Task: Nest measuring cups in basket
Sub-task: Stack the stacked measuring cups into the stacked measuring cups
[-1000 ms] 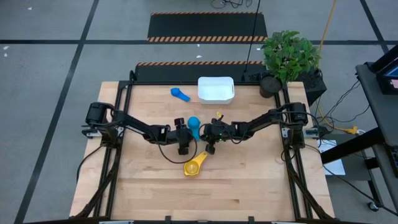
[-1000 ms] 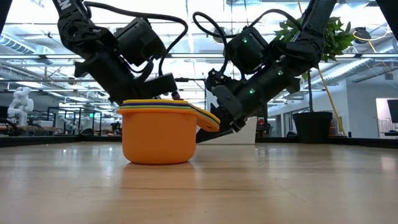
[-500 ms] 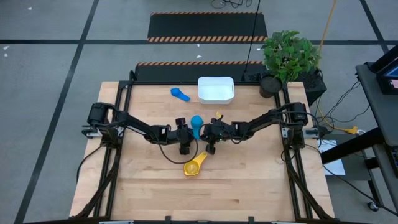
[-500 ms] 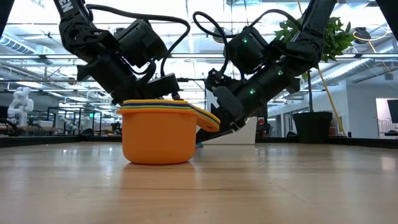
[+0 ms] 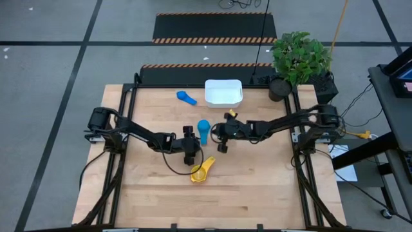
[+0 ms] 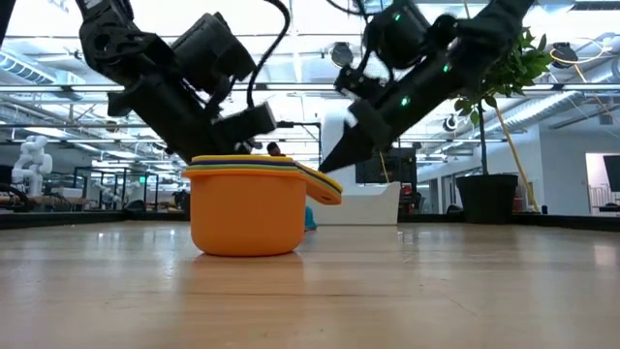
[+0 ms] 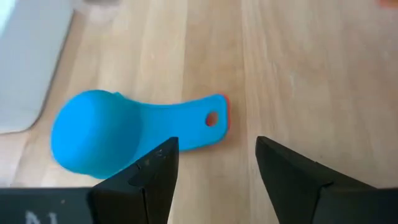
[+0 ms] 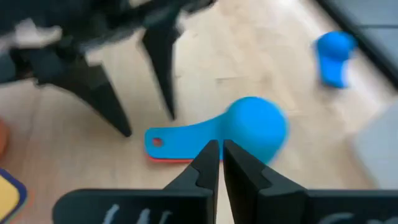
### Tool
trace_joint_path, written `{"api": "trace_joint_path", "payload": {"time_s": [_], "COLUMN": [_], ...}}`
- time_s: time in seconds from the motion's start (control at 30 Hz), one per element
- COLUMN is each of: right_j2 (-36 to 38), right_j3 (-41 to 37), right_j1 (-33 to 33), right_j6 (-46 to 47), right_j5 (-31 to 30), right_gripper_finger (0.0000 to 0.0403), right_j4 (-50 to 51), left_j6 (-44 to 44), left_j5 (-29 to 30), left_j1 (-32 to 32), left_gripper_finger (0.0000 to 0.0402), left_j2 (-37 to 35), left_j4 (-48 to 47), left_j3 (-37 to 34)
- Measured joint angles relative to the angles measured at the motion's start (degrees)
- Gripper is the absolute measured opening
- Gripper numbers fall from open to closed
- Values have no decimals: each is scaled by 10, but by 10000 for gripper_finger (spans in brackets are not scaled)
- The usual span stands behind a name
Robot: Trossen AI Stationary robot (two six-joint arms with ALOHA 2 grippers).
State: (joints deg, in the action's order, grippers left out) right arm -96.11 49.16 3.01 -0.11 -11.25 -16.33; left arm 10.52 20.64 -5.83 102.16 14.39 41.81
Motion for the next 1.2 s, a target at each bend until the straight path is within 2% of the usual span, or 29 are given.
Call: {"api": "trace_joint_path", "payload": {"time_s": [0.33,0.53,0.83,0.97,1.2], "right_j2": [133,189,220,219,219], "right_j3": [-67,-105,-132,-132,-132], "right_j1": [0,0,2,2,2], "right_j6": [-7,-8,-8,-8,-6], "right_j5": [-51,-84,-84,-84,-84], "right_gripper_finger": [13,13,13,13,13], "right_j4": [29,28,3,0,1], "left_j6": [101,116,117,128,140], "left_j5": [21,8,-48,-52,-34], "left_j1": [0,14,52,57,59], "left_gripper_finger": [218,218,211,171,52], "left_j2": [58,59,58,58,58], "left_j4": [116,113,99,89,83], "left_j3": [1,1,2,2,1]}}
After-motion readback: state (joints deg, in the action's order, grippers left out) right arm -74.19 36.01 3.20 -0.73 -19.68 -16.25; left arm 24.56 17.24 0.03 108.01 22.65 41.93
